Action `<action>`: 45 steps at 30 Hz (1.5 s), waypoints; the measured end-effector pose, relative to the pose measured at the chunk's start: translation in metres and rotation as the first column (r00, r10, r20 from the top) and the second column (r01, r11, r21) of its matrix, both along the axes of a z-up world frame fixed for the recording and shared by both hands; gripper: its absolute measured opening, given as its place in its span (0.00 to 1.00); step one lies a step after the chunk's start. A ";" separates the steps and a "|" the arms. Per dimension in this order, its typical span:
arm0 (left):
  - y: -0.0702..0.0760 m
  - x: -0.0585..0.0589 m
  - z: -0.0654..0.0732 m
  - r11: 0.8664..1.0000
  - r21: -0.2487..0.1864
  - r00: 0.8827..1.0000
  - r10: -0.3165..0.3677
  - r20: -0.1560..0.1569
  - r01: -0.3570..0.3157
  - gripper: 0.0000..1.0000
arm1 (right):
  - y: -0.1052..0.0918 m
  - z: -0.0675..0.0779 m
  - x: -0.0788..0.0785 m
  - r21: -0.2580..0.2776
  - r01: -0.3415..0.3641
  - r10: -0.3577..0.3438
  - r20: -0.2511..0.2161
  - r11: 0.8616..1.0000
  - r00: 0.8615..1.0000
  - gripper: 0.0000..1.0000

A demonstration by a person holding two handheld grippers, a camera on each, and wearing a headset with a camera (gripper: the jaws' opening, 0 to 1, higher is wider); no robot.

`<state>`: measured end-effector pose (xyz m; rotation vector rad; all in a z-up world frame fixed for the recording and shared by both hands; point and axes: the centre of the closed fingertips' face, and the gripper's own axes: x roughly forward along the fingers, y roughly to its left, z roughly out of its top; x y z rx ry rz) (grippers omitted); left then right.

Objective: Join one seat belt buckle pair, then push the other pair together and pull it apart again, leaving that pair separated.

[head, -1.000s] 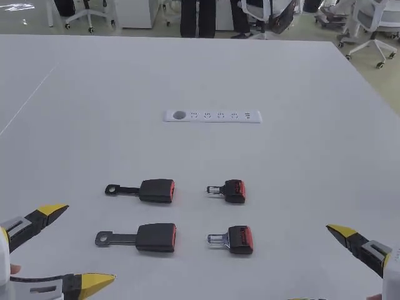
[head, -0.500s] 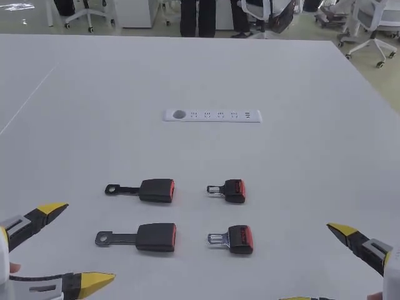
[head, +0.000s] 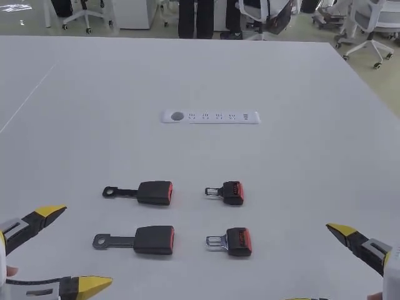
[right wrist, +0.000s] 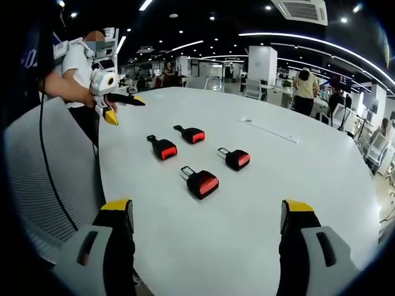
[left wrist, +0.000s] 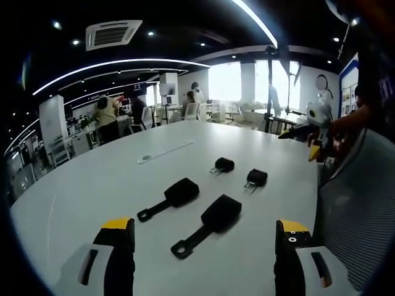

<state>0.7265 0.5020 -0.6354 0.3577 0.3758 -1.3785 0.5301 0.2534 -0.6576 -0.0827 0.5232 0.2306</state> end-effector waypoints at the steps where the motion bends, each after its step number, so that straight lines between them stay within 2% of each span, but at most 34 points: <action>1: 0.000 0.001 0.000 1.000 0.000 1.000 0.000 0.000 0.000 0.96 | 0.000 0.000 0.000 -0.001 -0.002 0.002 -0.001 1.000 1.000 0.99; 7: -0.001 0.002 0.002 1.000 0.007 1.000 -0.008 0.000 0.008 0.96 | -0.002 0.000 0.002 -0.007 -0.012 0.012 -0.005 1.000 1.000 0.99; 16: -0.009 0.001 -0.001 0.997 0.042 0.998 -0.061 0.011 0.061 0.94 | -0.007 0.001 0.007 -0.038 -0.057 0.056 -0.025 0.998 0.998 0.96; 24: -0.018 0.002 -0.007 0.986 0.101 0.990 -0.139 0.022 0.136 0.89 | -0.011 -0.002 0.013 -0.067 -0.123 0.119 -0.057 0.990 0.991 0.87; 33: -0.031 0.001 -0.017 0.957 0.177 0.970 -0.240 0.029 0.231 0.80 | -0.008 -0.009 0.023 -0.093 -0.205 0.197 -0.088 0.974 0.976 0.80; 37: -0.036 0.002 -0.022 0.942 0.216 0.961 -0.273 0.041 0.258 0.75 | -0.005 -0.013 0.030 -0.099 -0.244 0.234 -0.103 0.965 0.967 0.76; 40: -0.039 0.002 -0.025 0.934 0.230 0.957 -0.289 0.039 0.273 0.71 | -0.002 -0.016 0.034 -0.103 -0.277 0.266 -0.113 0.955 0.957 0.72; 44: -0.042 0.003 -0.032 0.915 0.268 0.946 -0.323 0.037 0.302 0.64 | 0.002 -0.020 0.039 -0.103 -0.312 0.298 -0.128 0.945 0.946 0.68; 45: -0.042 0.002 -0.035 0.907 0.283 0.941 -0.336 0.033 0.313 0.61 | 0.003 -0.023 0.041 -0.102 -0.323 0.309 -0.136 0.941 0.941 0.66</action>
